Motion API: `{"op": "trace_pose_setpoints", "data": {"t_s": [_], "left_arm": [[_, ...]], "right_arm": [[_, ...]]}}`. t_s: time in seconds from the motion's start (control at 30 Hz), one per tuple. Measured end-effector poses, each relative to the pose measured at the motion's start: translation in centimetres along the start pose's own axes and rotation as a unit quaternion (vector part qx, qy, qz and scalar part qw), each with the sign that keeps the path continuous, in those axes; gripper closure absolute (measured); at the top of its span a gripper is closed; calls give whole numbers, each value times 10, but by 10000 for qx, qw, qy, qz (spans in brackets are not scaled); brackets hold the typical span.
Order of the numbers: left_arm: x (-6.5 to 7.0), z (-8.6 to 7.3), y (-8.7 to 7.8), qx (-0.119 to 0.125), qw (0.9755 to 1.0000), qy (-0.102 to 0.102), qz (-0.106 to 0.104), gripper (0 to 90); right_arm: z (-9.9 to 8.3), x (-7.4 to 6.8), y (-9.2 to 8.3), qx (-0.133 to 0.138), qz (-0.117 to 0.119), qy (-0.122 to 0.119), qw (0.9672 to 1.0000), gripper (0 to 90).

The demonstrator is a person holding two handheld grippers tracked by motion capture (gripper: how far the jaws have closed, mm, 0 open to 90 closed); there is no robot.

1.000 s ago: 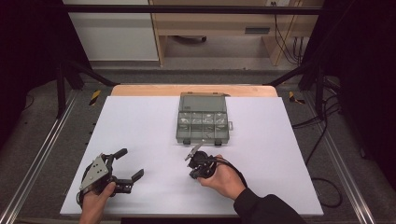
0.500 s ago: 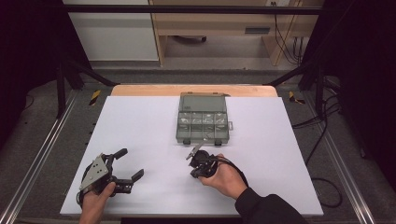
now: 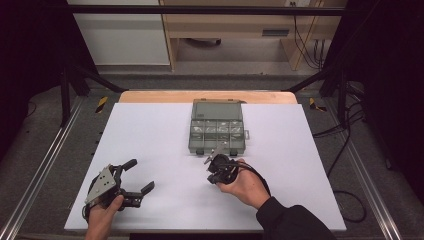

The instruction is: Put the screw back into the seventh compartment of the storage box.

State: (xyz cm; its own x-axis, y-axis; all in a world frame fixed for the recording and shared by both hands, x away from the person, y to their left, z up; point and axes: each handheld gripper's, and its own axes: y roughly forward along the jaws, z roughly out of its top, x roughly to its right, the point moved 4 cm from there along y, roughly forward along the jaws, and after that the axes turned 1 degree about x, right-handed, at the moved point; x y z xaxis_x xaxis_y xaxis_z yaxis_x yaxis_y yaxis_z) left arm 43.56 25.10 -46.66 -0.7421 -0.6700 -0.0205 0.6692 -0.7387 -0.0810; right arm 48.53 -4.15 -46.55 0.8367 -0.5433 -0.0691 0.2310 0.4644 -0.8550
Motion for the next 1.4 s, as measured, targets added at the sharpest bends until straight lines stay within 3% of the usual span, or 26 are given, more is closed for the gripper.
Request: {"op": "trace_pose_setpoints", "data": {"t_s": [0.27,0.4,0.53,0.7,1.0,1.2,1.4], "left_arm": [[0,0,0,-11,10000,21,-7,18],[0,0,0,-15,10000,27,-5,18],[0,0,0,-36,10000,49,-9,19],[-1,-1,0,-58,10000,65,21,18],[0,-1,1,-73,10000,54,9,18],[-1,-2,1,-81,10000,54,18,19],[0,-2,1,-69,10000,42,7,19]], "right_arm": [[7,16,-15,145,-179,111,9997,879],[11,32,-22,258,-397,202,9987,879],[14,41,-26,359,-419,338,9979,878],[20,54,-32,495,-617,477,9957,878],[36,82,-32,845,-1048,864,9871,878],[42,92,-30,932,-1157,897,9848,878],[44,103,-23,841,-1214,1027,9837,878]]}}
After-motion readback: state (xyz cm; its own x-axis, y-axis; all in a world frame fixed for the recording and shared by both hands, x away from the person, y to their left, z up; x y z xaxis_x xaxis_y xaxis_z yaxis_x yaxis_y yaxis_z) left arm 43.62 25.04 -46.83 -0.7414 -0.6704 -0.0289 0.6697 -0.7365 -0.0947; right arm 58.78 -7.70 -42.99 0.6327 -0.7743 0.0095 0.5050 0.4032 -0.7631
